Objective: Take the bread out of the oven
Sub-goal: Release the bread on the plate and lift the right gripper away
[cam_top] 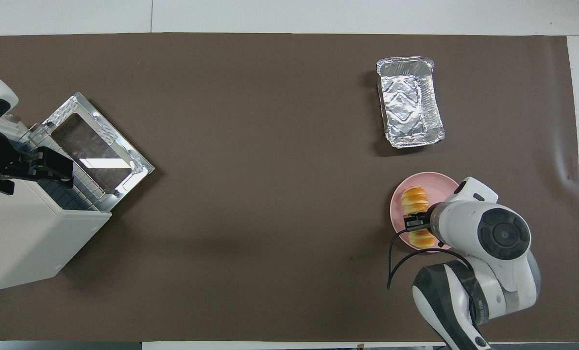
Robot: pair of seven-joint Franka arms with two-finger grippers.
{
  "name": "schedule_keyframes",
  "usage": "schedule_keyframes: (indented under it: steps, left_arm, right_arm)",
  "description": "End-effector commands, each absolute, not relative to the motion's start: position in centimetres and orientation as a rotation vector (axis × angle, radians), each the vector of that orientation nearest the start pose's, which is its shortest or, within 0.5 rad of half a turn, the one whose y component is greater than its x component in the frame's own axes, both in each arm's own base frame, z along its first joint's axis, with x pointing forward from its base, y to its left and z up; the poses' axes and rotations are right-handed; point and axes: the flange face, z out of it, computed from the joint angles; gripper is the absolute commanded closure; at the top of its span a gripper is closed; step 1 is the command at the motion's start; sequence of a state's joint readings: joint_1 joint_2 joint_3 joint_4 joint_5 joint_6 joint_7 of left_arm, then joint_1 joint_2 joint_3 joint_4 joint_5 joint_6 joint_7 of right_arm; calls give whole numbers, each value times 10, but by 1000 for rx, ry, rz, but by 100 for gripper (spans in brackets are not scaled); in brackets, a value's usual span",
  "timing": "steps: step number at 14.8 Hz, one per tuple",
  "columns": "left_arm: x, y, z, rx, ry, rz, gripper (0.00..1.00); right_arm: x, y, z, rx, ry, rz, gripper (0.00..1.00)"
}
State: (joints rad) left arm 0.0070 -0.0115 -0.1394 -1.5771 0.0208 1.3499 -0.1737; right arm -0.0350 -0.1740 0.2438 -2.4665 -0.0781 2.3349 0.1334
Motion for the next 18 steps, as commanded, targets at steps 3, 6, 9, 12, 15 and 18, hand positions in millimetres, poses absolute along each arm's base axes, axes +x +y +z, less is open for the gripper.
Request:
schedule_keyframes:
  steps: [3,6,9,12,15,18]
  left_arm:
    - [514,-64,612,-3084,-70,323,0]
    - [514,-64,612,-3084,-68,323,0]
    - [514,-64,612,-3084,-70,323,0]
    - [514,-64,612,-3084,-68,323,0]
    - [514,-64,612,-3084,-70,323,0]
    - [514,-64,612,-3084,-68,323,0]
  right_arm:
    - [527,63,450,-3187,-187,-68,0]
    - [547,43,509,-3163,-215,-11,0]
    - [536,24,558,-3154,-285,95,0]
    - [530,8,615,-3139,-235,98,0]
    - [524,-17,642,-3102,-269,94,0]
    - [526,-26,659,-3107,-289,124,0]
